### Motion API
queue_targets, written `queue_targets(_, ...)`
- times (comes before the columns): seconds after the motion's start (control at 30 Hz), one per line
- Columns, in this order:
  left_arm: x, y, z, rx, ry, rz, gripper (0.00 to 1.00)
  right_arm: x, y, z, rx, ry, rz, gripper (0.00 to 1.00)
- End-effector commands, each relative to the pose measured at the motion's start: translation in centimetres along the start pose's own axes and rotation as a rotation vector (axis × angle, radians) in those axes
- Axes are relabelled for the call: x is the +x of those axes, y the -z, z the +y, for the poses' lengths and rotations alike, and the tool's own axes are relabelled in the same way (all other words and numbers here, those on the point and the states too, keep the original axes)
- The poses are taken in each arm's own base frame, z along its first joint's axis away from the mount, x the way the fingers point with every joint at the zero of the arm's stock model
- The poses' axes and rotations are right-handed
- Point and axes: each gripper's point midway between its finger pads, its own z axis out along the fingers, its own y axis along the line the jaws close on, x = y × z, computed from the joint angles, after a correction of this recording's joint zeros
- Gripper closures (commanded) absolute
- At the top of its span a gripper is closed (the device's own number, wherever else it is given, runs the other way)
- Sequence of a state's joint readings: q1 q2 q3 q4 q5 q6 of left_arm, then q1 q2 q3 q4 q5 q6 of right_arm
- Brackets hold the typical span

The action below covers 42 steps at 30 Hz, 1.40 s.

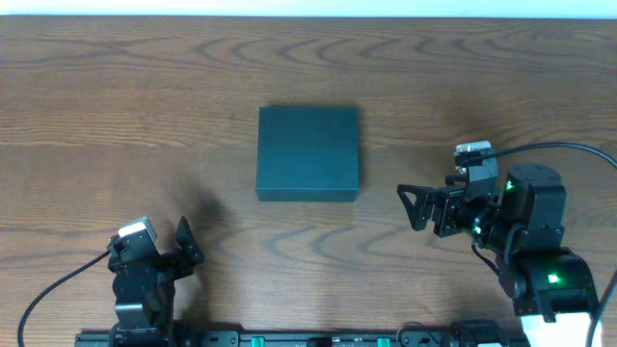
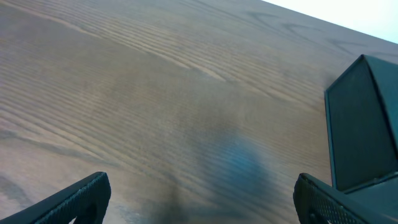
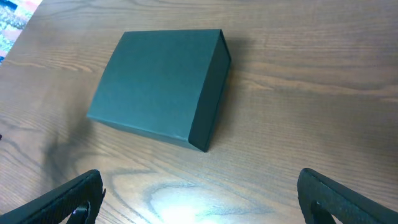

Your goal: Pack container

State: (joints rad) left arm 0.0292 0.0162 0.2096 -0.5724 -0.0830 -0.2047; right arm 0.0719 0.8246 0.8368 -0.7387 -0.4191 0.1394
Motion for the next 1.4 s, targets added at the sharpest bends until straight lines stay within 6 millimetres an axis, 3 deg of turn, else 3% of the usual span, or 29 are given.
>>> queue_targets(0.0,0.2,-0.4,0.3,-0.013,-0.015,-0.015,0.05,-0.4,0.3,0.5,-0.013,0.024,-0.011,0.01)
queue_targets(0.17,1.0,-1.2,0.1,0.004,-0.014,-0.006,0.05,-0.4,0.3,0.5,-0.013,0.024,-0.011,0.01)
queue_targets(1.07,1.0,-1.2,0.2,-0.003,-0.026,-0.008,0.05,-0.4,0.3,0.5,-0.013,0.025,-0.012,0.01)
queue_targets(1.2,1.0,-1.2,0.2,-0.003,-0.026,-0.008,0.05,-0.5,1.2,0.5,0.009,0.037,-0.040,0.01)
queue_targets(1.37,1.0,-1.2,0.2,-0.003,-0.026,-0.008,0.05,-0.6,3.8,-1.3,0.171,0.226,-0.156,0.01)
